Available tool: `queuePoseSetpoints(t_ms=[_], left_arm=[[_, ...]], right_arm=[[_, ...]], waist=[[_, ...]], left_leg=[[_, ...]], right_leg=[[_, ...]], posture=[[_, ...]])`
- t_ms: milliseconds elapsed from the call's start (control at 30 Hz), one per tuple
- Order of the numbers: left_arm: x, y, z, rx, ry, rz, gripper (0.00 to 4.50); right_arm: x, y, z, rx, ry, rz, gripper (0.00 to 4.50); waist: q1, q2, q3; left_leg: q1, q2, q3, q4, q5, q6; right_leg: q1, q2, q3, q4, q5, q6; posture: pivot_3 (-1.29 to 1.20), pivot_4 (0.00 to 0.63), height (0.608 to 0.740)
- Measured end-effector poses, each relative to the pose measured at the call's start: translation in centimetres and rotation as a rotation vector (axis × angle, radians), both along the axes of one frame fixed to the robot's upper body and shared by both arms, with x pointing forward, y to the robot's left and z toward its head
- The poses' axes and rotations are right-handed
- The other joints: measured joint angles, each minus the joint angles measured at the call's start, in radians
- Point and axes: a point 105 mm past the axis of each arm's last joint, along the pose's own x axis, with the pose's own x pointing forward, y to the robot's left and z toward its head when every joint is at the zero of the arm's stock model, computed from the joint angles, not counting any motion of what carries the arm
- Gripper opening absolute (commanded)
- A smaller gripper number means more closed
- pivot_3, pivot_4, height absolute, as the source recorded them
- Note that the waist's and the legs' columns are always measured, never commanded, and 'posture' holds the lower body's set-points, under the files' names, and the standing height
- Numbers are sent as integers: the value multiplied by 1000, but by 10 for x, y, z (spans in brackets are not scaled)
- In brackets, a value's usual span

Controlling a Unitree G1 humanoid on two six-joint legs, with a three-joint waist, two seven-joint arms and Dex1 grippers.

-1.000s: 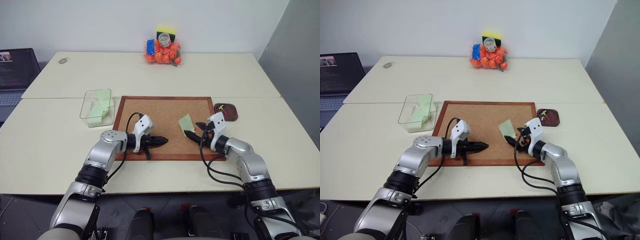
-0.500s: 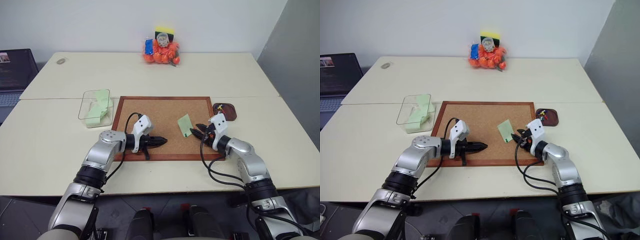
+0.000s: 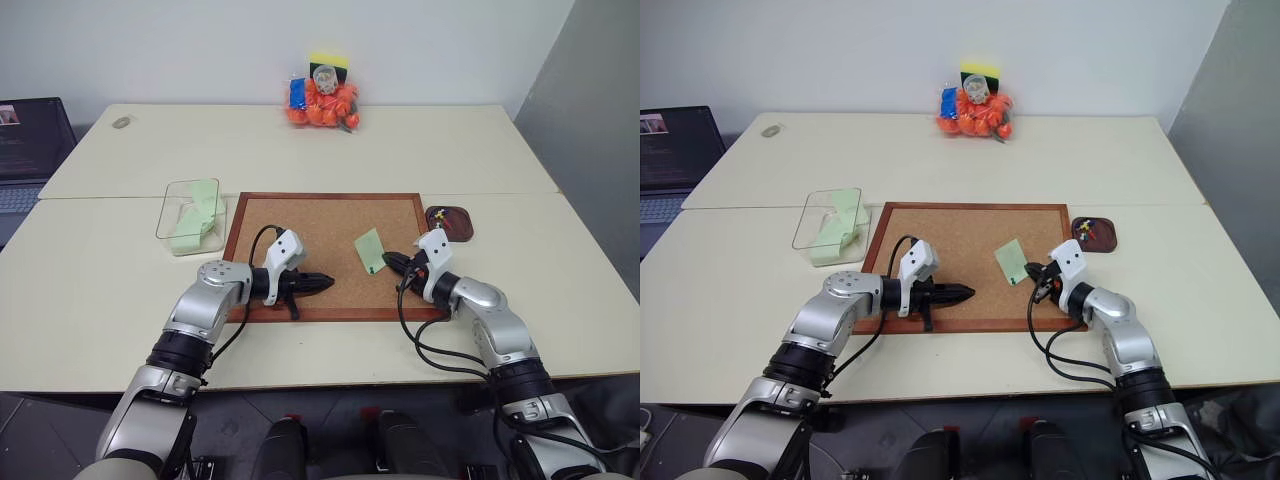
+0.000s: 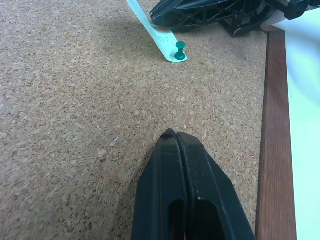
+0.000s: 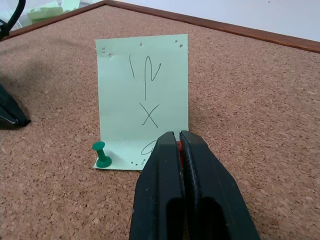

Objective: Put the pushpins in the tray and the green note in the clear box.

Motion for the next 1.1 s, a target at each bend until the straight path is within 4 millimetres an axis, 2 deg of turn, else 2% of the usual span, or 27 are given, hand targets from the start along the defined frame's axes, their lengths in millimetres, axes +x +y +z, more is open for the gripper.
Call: queuePoseSetpoints(t_ms=[200, 333, 400, 467, 567, 667, 733, 1100], left_arm=[[-2, -1, 0, -1, -3, -3, 0], [-2, 0, 0, 1, -5, -3, 0], [-2, 0, 0, 1, -7, -2, 0], [-2, 0, 0, 1, -6, -2, 0], [-3, 0, 1, 1, -2, -3, 0], [-2, 0, 1, 1, -1, -3, 0], [-2, 0, 1, 1, -1, -4, 0], [-2, 0, 1, 2, 3, -7, 0]], right_arm=[[-2, -5, 41, 123, -108, -10, 51], [1, -16, 48, 101, -129, -66, 51], [11, -31, 49, 93, -124, -176, 51], [30, -59, 50, 75, -122, -364, 51], [44, -90, 57, 60, -132, -529, 51], [53, -109, 51, 21, -106, -620, 51], [56, -114, 44, 11, -71, -646, 51], [63, -124, 29, 25, 5, -698, 2251]], waist=[[0, 0, 0], [0, 0, 0], [0, 0, 0], [0, 0, 0], [0, 0, 0], [0, 0, 0], [0, 0, 0], [0, 0, 0]], left_leg=[[0, 0, 0, 0, 0, 0], [0, 0, 0, -1, 0, 0], [-1, 0, 1, -1, 0, 0], [-1, 0, 1, -1, 0, 0], [-1, 0, 1, -1, 0, 0], [-1, 0, 2, -2, 0, 0], [-1, 0, 2, -2, 0, 0], [-1, 0, 2, -2, 0, 0]], right_leg=[[0, 0, 0, 0, 0, 0], [-1, 0, 0, 0, 0, 0], [-2, 0, 1, 0, 0, 0], [-2, 0, 1, 0, 0, 0], [-2, 0, 1, 0, -1, -1], [-3, 0, 1, 0, -1, -1], [-3, 0, 2, 0, -1, -1], [-2, 0, 2, 0, -1, -1]], posture=[[0, 150, 740], [0, 150, 740], [0, 150, 740], [0, 150, 740], [0, 150, 740], [0, 150, 740], [0, 150, 740], [0, 150, 740]])
